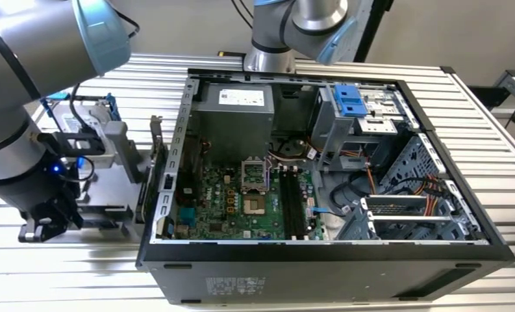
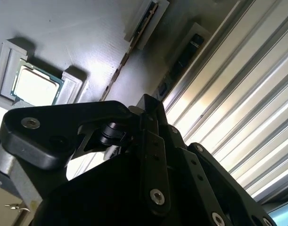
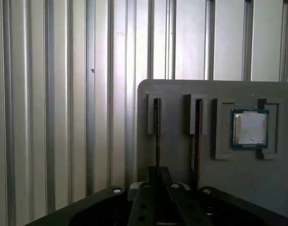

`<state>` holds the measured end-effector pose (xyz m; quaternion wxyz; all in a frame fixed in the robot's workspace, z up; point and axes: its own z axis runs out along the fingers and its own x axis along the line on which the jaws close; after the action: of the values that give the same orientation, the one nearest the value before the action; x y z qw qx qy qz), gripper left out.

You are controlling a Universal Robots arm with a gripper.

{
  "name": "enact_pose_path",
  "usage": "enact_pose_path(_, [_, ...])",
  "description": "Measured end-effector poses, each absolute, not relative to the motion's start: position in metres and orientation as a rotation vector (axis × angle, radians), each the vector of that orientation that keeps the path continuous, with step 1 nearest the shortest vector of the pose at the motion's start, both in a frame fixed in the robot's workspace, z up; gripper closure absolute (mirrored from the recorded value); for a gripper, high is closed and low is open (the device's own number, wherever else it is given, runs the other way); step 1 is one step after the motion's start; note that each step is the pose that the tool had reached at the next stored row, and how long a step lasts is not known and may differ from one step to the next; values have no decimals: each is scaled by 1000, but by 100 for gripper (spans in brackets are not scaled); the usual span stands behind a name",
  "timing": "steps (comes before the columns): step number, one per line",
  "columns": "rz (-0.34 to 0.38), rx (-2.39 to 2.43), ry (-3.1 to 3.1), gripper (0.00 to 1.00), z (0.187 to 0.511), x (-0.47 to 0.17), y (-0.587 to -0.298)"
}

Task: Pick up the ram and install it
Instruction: 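Pick up the ram and move it above insertion slot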

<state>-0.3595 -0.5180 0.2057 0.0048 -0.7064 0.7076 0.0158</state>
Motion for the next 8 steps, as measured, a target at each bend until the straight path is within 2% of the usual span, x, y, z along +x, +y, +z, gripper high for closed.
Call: enact_pose_path(8, [50, -2212, 2216, 100, 212, -360, -518])
